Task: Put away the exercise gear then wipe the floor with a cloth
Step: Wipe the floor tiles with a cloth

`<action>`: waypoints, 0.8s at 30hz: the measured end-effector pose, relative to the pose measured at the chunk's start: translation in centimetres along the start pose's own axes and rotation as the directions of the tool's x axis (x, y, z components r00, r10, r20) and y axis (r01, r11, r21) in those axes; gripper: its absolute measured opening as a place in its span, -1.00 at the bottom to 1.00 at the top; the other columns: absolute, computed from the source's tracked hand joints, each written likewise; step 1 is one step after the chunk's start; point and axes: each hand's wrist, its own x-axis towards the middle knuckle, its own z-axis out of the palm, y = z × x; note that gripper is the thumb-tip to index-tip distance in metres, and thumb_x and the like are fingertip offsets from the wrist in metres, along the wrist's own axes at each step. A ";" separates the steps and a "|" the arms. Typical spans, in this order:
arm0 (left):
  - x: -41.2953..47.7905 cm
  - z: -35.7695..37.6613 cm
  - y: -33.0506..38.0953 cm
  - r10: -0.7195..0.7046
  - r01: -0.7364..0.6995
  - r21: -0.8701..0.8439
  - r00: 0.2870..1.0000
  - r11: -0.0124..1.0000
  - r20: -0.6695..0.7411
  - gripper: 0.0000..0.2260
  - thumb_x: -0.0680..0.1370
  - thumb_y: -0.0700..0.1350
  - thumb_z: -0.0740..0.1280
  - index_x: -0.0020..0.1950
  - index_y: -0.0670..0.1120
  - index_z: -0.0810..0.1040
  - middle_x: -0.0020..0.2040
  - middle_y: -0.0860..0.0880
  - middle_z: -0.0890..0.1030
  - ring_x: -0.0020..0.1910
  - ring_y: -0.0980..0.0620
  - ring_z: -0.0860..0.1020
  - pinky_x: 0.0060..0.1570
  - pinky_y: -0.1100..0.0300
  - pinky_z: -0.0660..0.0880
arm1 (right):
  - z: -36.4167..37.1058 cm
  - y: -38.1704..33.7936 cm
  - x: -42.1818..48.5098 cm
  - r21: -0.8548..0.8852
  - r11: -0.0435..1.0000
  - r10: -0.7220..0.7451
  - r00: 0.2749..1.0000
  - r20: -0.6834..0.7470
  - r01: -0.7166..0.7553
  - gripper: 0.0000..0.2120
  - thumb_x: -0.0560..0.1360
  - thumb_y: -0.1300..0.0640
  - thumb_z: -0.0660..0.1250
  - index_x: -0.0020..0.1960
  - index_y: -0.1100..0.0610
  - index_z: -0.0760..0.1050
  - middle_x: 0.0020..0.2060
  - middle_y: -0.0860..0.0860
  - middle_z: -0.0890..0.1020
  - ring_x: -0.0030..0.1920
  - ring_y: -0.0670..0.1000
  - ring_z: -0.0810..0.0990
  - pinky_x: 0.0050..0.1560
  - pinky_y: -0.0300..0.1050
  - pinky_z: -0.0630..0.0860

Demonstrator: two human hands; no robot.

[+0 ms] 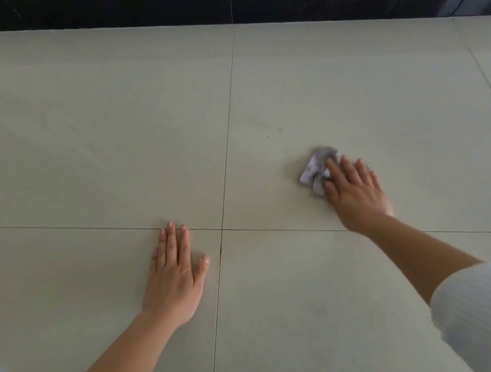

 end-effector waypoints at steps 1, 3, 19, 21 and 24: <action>0.0 0.1 -0.1 0.003 -0.003 -0.004 1.000 1.000 -0.014 -0.26 0.41 0.34 -0.40 0.45 -0.07 -0.38 0.47 -0.01 -0.40 0.47 0.08 -0.37 0.43 0.17 -0.31 | -0.4 -0.3 0.7 0.034 0.995 0.094 0.995 0.029 -0.095 -0.48 0.63 -0.12 -0.20 0.56 -0.08 -0.22 0.56 -0.02 -0.14 0.54 0.10 -0.21 0.51 0.02 -0.21; 0.0 0.2 -0.2 0.012 -0.013 -0.023 0.999 1.000 -0.048 -0.28 0.43 0.35 -0.38 0.47 -0.05 -0.34 0.47 0.02 -0.38 0.48 0.10 -0.35 0.42 0.19 -0.32 | -0.6 -2.8 1.8 0.104 0.975 0.193 0.979 0.058 -0.198 -0.47 0.64 -0.08 -0.17 0.56 -0.05 -0.22 0.55 0.03 -0.15 0.52 0.19 -0.24 0.50 0.08 -0.25; 13.9 -3.5 1.2 0.030 -0.036 -0.022 0.972 0.999 -0.232 -0.47 0.62 0.06 -0.07 0.54 -0.16 0.10 0.55 -0.21 0.03 0.53 -0.16 0.00 0.47 -0.04 -0.07 | 1.9 -3.3 -0.2 -0.143 0.849 -0.515 0.857 -0.008 0.508 -0.51 0.63 -0.13 -0.16 0.54 -0.07 0.04 0.51 -0.02 0.20 0.53 0.08 0.06 0.48 -0.04 0.03; 16.3 -3.9 1.4 -0.038 0.024 -0.059 0.970 0.998 -0.239 -0.50 0.64 0.03 -0.02 0.55 -0.14 0.06 0.56 -0.19 -0.02 0.54 -0.14 -0.05 0.48 -0.03 -0.10 | 0.5 -0.8 2.6 -0.087 0.954 -0.294 0.954 -0.063 0.288 -0.50 0.60 -0.19 -0.26 0.52 -0.15 -0.16 0.55 -0.05 0.05 0.54 0.04 -0.09 0.52 -0.08 -0.08; 17.5 -3.3 1.8 -0.116 0.094 -0.084 0.938 0.992 -0.328 -0.51 0.64 0.04 0.03 0.54 -0.11 0.10 0.55 -0.19 0.05 0.53 -0.13 -0.01 0.48 -0.03 -0.05 | -1.6 0.7 7.8 0.021 0.999 -0.037 0.998 -0.060 0.039 -0.49 0.62 -0.16 -0.19 0.54 -0.14 -0.16 0.56 -0.06 -0.08 0.54 0.02 -0.19 0.52 -0.08 -0.16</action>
